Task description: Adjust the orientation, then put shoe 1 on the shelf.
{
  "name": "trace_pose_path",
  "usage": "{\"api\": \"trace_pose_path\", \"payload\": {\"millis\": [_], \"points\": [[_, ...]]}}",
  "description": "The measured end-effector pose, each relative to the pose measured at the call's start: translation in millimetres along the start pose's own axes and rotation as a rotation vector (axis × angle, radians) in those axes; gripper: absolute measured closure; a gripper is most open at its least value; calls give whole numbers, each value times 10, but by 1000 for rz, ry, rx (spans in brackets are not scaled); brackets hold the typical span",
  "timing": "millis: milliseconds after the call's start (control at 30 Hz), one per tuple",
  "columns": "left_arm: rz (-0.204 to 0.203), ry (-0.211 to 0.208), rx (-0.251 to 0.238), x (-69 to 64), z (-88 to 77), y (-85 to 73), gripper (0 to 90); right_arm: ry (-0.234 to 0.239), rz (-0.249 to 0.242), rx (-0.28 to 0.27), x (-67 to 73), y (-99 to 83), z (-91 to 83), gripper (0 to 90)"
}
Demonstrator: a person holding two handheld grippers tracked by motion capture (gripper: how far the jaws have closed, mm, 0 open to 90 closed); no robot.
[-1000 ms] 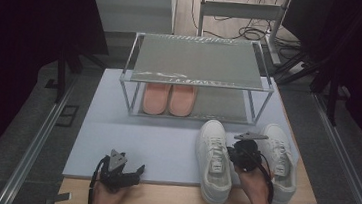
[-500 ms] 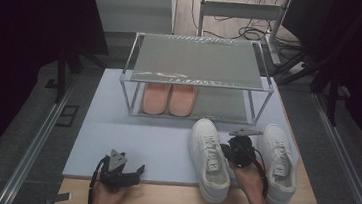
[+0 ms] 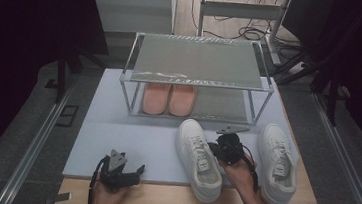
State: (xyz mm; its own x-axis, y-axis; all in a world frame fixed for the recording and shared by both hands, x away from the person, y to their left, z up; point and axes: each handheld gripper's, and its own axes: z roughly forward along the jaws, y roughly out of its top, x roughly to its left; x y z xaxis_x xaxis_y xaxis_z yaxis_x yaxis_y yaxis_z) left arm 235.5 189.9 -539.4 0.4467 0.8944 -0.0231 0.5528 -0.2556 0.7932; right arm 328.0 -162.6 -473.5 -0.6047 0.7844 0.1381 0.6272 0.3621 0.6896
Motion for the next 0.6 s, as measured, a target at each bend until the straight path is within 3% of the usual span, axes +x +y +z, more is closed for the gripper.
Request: {"api": "trace_pose_path", "payload": {"millis": [133,267,600], "points": [[0,0,0,0,0,0,140,19,-19,-2,46,31,49,900],[1,1,0,-2,0,1,140,1,-31,0,37,29,26,893],[0,1,0,-2,0,0,140,4,-30,-26,8,-49,-196,822]]}}
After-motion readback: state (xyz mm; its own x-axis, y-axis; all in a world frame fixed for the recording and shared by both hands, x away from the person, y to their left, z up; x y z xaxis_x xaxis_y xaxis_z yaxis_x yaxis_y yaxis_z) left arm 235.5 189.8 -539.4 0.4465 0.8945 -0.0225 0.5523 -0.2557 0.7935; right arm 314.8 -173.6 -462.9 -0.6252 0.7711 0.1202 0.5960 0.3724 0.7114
